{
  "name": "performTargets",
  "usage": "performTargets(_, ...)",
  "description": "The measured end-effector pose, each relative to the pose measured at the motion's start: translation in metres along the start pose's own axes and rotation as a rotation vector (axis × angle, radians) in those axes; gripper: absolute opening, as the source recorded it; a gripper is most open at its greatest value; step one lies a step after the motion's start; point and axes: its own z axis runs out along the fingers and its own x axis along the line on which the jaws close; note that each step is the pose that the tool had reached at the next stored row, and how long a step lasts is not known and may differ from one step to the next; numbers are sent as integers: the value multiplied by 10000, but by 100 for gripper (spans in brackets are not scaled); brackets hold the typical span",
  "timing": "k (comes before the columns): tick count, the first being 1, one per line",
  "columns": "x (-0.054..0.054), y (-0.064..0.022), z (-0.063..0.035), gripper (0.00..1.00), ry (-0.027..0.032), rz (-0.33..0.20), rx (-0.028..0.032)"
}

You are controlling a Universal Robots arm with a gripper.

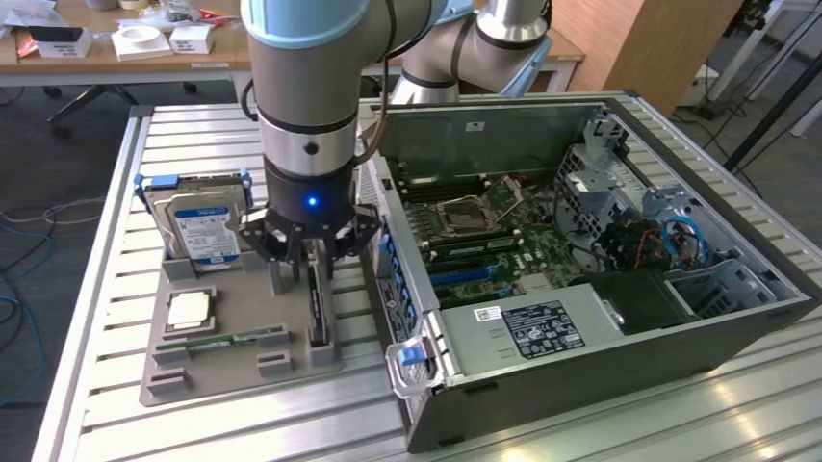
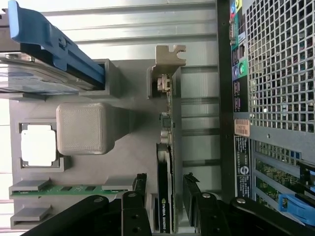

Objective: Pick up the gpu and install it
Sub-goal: 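Pick up the gpu and move the gpu toward the slot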

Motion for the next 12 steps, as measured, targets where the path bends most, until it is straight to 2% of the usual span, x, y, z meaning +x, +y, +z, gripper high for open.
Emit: performTargets(12,-5,-7,163,43,4,-3,0)
